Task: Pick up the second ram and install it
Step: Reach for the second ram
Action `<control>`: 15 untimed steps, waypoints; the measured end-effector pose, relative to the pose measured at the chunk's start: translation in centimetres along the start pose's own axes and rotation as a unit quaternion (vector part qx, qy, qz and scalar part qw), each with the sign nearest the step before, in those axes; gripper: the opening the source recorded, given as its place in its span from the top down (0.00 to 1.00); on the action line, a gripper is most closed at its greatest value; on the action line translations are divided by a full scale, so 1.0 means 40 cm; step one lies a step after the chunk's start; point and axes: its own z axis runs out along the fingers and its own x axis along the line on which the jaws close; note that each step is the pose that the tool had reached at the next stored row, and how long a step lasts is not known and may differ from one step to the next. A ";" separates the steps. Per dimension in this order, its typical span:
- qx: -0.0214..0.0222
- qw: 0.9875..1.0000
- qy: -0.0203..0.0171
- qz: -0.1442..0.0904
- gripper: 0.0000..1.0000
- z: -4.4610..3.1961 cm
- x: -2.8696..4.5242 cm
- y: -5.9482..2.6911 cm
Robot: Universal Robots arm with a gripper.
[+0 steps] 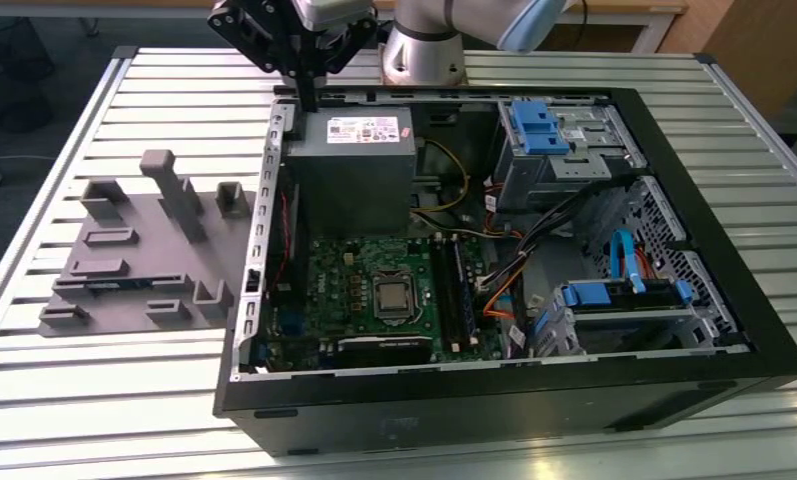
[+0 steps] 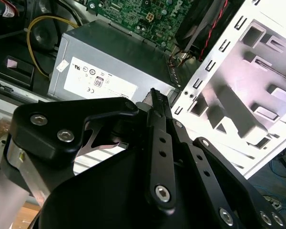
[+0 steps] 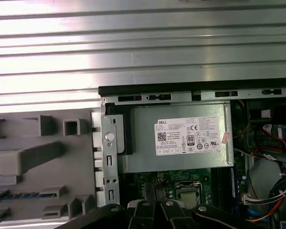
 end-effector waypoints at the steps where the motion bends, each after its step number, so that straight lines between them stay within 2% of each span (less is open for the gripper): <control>1: 0.000 1.000 0.000 0.000 0.87 0.000 0.003 0.000; 15: 0.000 1.000 0.000 0.000 0.87 0.000 0.020 -0.002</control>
